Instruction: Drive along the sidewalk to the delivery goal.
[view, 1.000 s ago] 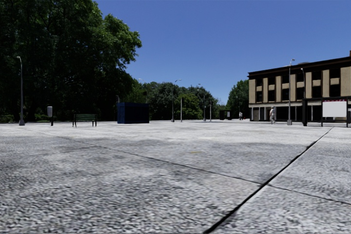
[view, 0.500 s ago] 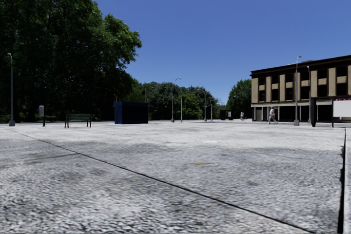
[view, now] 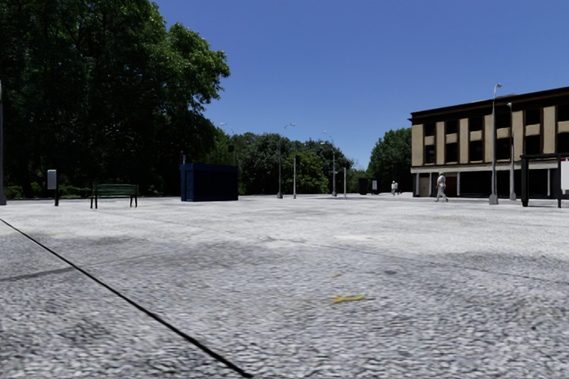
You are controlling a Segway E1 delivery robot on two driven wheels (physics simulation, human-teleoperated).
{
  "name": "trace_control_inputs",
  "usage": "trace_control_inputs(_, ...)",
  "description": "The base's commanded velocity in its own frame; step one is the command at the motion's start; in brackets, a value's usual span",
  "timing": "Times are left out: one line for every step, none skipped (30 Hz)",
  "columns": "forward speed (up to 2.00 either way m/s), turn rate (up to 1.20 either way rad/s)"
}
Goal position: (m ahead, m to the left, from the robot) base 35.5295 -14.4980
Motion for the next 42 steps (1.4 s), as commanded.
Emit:
trace_control_inputs(2.0, 0.0)
trace_control_inputs(2.0, 0.0)
trace_control_inputs(2.0, 0.0)
trace_control_inputs(2.0, 0.0)
trace_control_inputs(2.0, 0.0)
trace_control_inputs(2.0, 0.0)
trace_control_inputs(2.0, 0.0)
trace_control_inputs(2.0, 0.0)
trace_control_inputs(2.0, 0.0)
trace_control_inputs(2.0, 0.0)
trace_control_inputs(2.0, 0.0)
trace_control_inputs(2.0, 0.0)
trace_control_inputs(2.0, 0.0)
trace_control_inputs(2.0, 0.0)
trace_control_inputs(2.0, 0.0)
trace_control_inputs(2.0, 0.0)
trace_control_inputs(2.0, 0.0)
trace_control_inputs(2.0, 0.0)
trace_control_inputs(2.0, 0.0)
trace_control_inputs(2.0, 0.0)
trace_control_inputs(2.0, 0.0)
trace_control_inputs(2.0, 0.0)
trace_control_inputs(2.0, 0.0)
trace_control_inputs(2.0, 0.0)
trace_control_inputs(2.0, 0.0)
trace_control_inputs(2.0, 0.0)
trace_control_inputs(2.0, 0.0)
trace_control_inputs(2.0, 0.0)
trace_control_inputs(2.0, 0.0)
trace_control_inputs(2.0, 0.0)
trace_control_inputs(2.0, 0.0)
trace_control_inputs(2.0, 0.0)
trace_control_inputs(2.0, 0.0)
trace_control_inputs(2.0, 0.0)
trace_control_inputs(2.0, 0.0)
trace_control_inputs(2.0, 0.0)
trace_control_inputs(2.0, 0.0)
trace_control_inputs(2.0, 0.0)
trace_control_inputs(2.0, 0.0)
trace_control_inputs(2.0, 0.0)
trace_control_inputs(2.0, 0.0)
trace_control_inputs(2.0, 0.0)
